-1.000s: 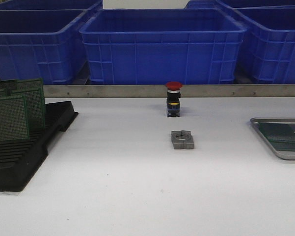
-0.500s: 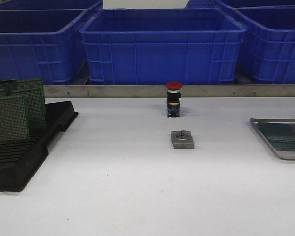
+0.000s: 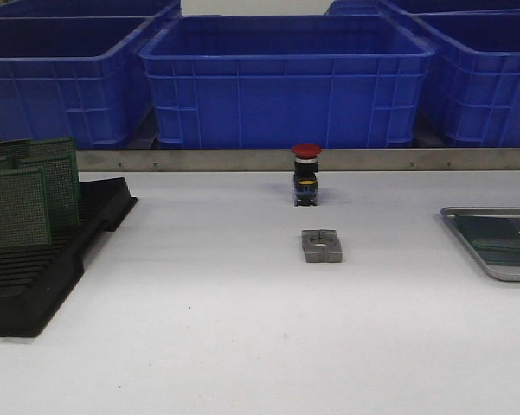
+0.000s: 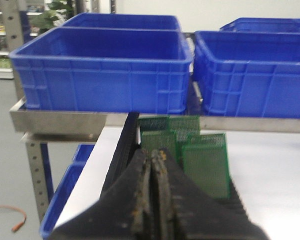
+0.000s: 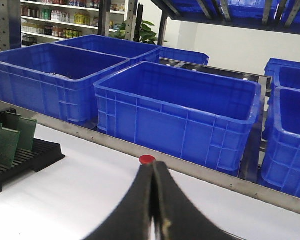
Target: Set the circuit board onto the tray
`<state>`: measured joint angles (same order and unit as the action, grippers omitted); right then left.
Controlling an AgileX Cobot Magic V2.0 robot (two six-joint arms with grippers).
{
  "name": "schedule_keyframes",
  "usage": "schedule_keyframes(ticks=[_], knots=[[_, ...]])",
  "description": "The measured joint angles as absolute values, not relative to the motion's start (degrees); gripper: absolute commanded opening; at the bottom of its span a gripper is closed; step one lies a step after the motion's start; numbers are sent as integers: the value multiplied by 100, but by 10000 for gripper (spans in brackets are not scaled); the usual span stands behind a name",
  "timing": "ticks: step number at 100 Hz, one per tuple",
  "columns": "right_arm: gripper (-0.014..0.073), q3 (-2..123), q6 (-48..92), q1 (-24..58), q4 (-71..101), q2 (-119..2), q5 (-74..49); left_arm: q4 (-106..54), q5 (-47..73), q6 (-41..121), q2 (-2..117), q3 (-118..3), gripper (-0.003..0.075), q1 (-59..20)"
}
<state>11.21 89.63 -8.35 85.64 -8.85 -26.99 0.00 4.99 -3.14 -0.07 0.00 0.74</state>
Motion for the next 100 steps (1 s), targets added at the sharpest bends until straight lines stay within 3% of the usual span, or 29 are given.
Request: schedule_keyframes(ticks=[31,100], knots=[[-112,1121,8963,-835,8588,-873,-2746,0,1283,-307,-27,0,-20,-88],[-112,1121,8963,-835,8588,-873,-2767,0,1317,-221,-27,0,-20,-110]])
